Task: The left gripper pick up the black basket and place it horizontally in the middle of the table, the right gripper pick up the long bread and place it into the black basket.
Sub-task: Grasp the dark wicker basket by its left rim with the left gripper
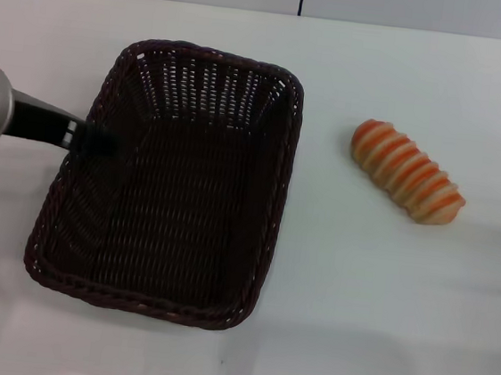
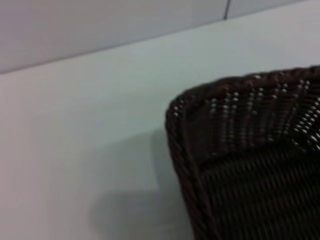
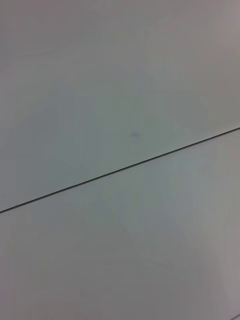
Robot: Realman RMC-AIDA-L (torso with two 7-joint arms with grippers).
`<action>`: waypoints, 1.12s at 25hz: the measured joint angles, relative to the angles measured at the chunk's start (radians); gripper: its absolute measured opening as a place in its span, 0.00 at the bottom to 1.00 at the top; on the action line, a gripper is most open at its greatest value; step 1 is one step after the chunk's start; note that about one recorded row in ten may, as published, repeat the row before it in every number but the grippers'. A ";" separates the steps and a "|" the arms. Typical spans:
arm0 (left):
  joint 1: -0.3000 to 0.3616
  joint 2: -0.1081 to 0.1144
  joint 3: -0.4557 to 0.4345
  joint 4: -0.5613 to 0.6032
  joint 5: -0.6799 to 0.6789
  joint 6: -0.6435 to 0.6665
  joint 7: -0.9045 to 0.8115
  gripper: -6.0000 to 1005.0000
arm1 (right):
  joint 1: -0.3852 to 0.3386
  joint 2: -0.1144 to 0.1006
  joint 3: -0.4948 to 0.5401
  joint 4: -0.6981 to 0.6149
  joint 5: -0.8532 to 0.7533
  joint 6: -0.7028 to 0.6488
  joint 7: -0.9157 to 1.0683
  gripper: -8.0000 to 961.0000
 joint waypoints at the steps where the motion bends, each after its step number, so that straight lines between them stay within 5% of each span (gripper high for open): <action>1: -0.003 0.000 0.004 0.008 -0.003 0.001 -0.001 0.75 | 0.000 0.000 0.000 0.000 0.000 0.000 0.000 0.76; 23: -0.058 0.002 0.005 0.140 -0.011 0.003 0.021 0.73 | -0.006 0.000 -0.003 -0.018 0.000 -0.008 0.000 0.76; 28: -0.066 0.003 0.001 0.145 -0.016 0.000 0.047 0.47 | -0.006 -0.001 -0.004 -0.025 0.000 -0.014 0.000 0.76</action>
